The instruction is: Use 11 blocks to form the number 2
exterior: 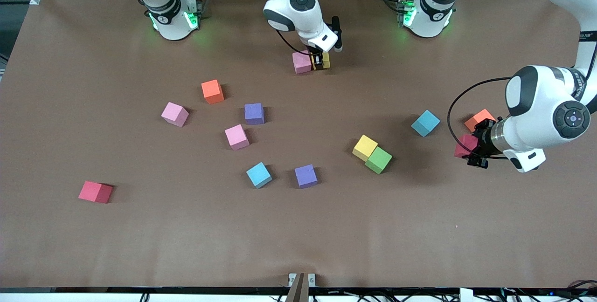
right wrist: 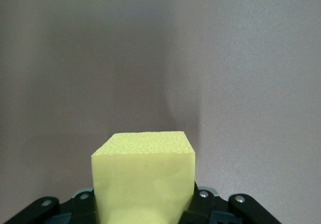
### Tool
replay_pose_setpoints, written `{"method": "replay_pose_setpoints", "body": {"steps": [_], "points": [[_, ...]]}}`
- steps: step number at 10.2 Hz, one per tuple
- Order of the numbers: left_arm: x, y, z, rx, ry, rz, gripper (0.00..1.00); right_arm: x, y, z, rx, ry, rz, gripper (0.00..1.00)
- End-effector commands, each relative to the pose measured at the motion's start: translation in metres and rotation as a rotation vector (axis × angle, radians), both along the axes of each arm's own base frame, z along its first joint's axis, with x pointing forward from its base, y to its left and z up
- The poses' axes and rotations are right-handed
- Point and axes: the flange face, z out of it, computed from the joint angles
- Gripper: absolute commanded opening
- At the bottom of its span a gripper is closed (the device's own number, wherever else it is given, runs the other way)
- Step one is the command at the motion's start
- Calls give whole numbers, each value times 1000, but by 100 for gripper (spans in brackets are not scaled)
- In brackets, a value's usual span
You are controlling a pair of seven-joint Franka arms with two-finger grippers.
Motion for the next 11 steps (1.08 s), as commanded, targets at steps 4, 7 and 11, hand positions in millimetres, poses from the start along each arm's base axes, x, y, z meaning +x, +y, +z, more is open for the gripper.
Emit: {"method": "replay_pose_setpoints", "body": {"steps": [4,7,11], "points": [[-6,2,-17,-42,78,50,0,-2,-4,2,-7,-1,-9,25],[-12,1,-20,-42,128,102,0,-2,-5,2,-8,0,-9,25],[-11,-5,-21,-92,137,116,0,3,-8,-1,-16,0,-13,25]]}}
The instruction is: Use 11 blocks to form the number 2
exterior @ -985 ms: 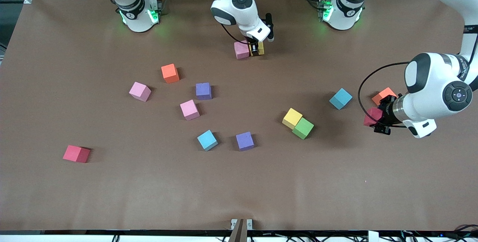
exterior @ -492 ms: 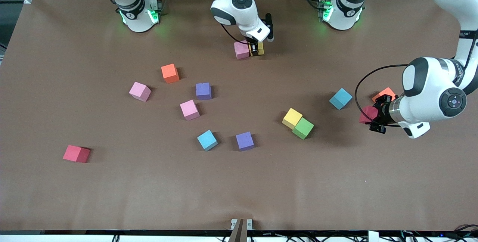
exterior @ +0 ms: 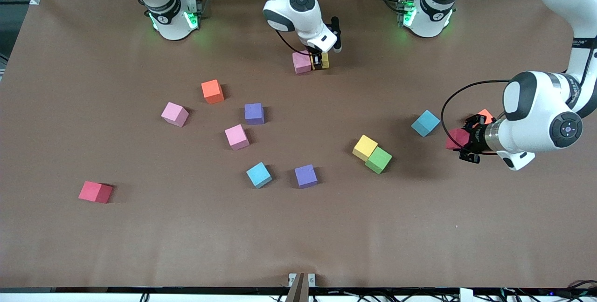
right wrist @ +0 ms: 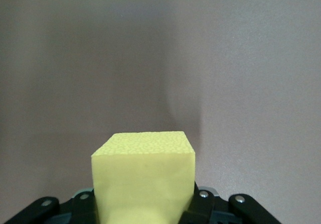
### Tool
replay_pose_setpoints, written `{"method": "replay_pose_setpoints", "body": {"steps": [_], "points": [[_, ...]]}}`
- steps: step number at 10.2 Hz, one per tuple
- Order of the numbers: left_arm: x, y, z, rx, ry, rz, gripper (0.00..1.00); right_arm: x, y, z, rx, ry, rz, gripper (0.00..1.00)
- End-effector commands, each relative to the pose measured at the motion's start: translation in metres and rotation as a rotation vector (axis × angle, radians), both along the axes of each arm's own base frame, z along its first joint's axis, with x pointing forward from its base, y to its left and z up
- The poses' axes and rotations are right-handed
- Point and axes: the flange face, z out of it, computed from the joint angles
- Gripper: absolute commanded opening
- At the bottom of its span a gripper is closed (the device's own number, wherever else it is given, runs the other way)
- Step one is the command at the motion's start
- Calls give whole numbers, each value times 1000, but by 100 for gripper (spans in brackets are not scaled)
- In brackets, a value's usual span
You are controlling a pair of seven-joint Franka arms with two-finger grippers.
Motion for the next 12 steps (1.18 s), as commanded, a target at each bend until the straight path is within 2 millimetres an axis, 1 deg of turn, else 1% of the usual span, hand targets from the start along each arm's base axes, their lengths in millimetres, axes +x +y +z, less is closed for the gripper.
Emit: {"method": "replay_pose_setpoints", "body": {"steps": [1,3,4,6,9,12], "points": [[-1,-8,3,-29,13,10,0,3,-6,1,-6,-5,-1,25],[-2,-19,0,-35,20,-4,0,3,-6,1,-7,-5,-2,25],[-3,-23,-4,-38,27,-10,0,3,-6,1,-7,-5,-2,25],[-3,-24,-7,-39,31,-12,0,3,-7,-1,-11,-3,-2,25],[-4,-32,-8,-40,34,-23,0,4,-9,-4,-27,1,2,26],[-5,-42,-13,-42,43,-36,0,3,-9,-4,-27,2,0,30]]}}
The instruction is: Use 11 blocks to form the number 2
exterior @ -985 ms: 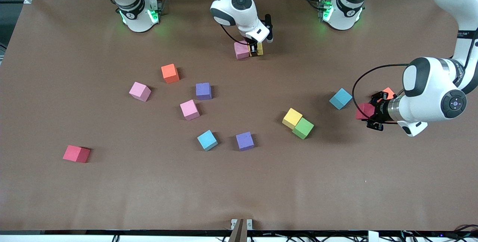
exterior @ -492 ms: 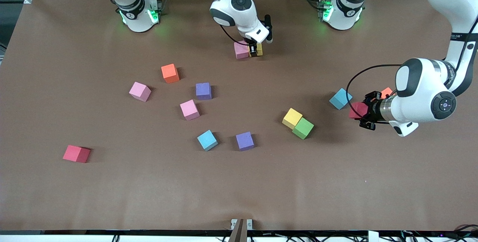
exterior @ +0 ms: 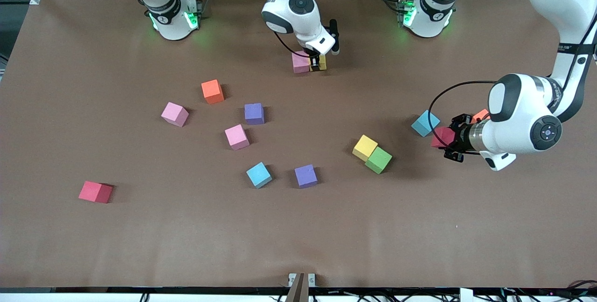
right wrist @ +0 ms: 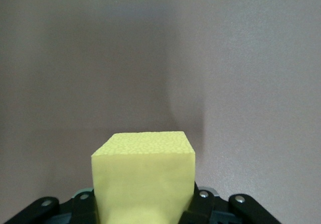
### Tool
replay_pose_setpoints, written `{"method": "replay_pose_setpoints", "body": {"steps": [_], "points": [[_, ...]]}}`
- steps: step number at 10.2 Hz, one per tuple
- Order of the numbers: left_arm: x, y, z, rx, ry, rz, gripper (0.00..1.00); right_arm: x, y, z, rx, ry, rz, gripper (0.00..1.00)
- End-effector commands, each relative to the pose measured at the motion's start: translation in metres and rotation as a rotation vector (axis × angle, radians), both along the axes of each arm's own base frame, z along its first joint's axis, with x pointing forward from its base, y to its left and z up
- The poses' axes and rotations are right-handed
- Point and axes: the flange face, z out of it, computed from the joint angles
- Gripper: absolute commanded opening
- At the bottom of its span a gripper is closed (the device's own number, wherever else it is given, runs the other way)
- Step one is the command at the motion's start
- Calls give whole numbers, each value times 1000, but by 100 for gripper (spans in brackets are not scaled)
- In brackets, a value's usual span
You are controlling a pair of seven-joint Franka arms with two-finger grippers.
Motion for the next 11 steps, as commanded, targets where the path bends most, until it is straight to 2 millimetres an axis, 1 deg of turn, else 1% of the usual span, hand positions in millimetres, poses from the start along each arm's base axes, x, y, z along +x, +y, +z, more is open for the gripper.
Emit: {"method": "replay_pose_setpoints", "body": {"steps": [1,3,4,5,7,11], "points": [[-1,-9,-3,-16,21,6,0,1,-4,0,-6,-3,-2,36],[-1,-9,-3,-16,21,6,0,2,-4,0,-5,-4,-4,45],[-1,-9,-3,-16,21,6,0,3,-4,0,-5,-4,-4,52],[-1,-9,-3,-15,21,5,0,3,-4,1,-4,-5,-4,55],[-1,-9,-3,-16,21,5,0,4,-4,1,-4,-6,-5,70],[-1,-9,-4,-15,23,8,0,5,-5,3,-4,-9,-4,71]]}}
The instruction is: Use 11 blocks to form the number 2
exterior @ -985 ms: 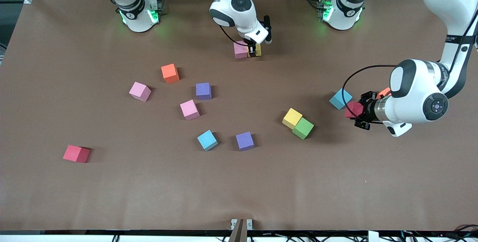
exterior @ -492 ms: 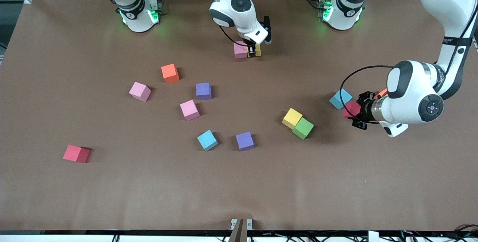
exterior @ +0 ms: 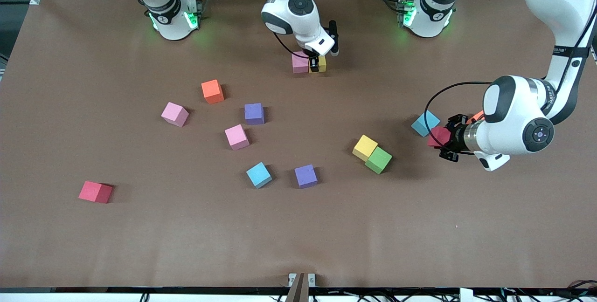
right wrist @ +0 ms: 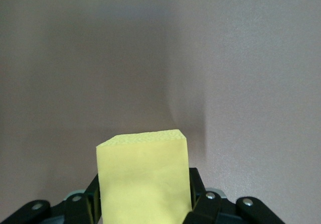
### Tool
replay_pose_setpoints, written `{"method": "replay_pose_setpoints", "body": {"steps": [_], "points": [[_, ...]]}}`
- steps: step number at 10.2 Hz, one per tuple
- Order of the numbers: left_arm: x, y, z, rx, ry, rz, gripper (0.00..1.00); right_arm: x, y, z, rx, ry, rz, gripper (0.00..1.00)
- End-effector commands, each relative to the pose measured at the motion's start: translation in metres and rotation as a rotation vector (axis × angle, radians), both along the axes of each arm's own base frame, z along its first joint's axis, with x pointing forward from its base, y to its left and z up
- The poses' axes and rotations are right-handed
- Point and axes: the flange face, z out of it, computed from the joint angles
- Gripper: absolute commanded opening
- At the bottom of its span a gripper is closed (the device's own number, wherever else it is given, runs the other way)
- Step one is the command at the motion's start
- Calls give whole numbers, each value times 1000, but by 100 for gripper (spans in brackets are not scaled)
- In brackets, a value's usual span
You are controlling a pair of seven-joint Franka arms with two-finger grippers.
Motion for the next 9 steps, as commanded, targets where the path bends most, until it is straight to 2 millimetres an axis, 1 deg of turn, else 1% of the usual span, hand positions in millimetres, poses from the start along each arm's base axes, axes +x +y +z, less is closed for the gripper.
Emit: {"method": "replay_pose_setpoints", "body": {"steps": [1,2,5,6,7,8,9], "points": [[0,-2,2,-11,14,22,0,1,-2,5,1,-9,0,71],[-1,-2,1,-9,16,26,0,1,-1,8,4,-12,0,72],[-8,-1,-8,6,40,70,0,2,0,28,-10,-16,-1,73],[-9,-1,-8,12,41,82,0,1,0,38,-19,-18,4,74],[-11,-2,-10,20,48,103,0,1,-1,53,-25,-25,4,74],[-14,-3,-11,26,54,114,0,-2,-7,59,-75,-11,14,74],[-19,-6,-12,34,60,119,0,-1,-10,70,-94,-11,15,74]]}}
